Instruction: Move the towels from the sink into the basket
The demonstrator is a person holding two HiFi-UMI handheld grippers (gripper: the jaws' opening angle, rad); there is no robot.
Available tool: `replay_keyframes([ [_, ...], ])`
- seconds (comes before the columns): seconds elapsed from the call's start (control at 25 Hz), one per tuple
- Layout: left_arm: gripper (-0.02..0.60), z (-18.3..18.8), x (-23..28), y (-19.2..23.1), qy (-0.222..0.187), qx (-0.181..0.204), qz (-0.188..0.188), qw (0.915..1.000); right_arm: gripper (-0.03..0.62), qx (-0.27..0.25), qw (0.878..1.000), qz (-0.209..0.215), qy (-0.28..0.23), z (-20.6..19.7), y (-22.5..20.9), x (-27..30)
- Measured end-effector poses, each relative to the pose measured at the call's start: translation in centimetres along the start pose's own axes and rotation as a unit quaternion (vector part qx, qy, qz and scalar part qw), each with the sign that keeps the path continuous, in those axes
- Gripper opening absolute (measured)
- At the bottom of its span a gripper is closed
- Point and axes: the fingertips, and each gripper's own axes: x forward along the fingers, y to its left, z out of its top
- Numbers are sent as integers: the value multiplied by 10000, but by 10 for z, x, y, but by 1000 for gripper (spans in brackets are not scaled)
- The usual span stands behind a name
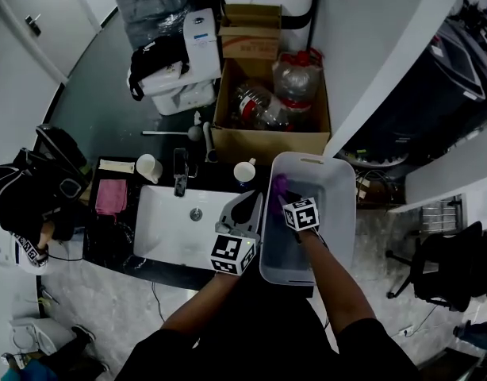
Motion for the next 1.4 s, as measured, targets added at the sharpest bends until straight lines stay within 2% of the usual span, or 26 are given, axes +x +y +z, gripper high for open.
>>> replay_keyframes([
  [0.28,13,-4,-1,1,19,-103,-25,9999,92,187,9995,-171,175,-20,-8,17],
  [0.6,13,-5,-15,14,106,-104,122,9998,104,-303,9984,-405,270,-29,-12,29],
  [0.88,13,-5,-25,16,73,-148,63,9998,141,-377,9981,-471,95,-11,-12,13],
  [1.04,13,-2,-30,9,10,-121,-31,9999,160,-233,9984,-508,-24,6,-14,-2],
  [1.4,13,5,-51,-1,-126,-114,-237,9996,161,184,9948,-436,-905,65,7,-72],
])
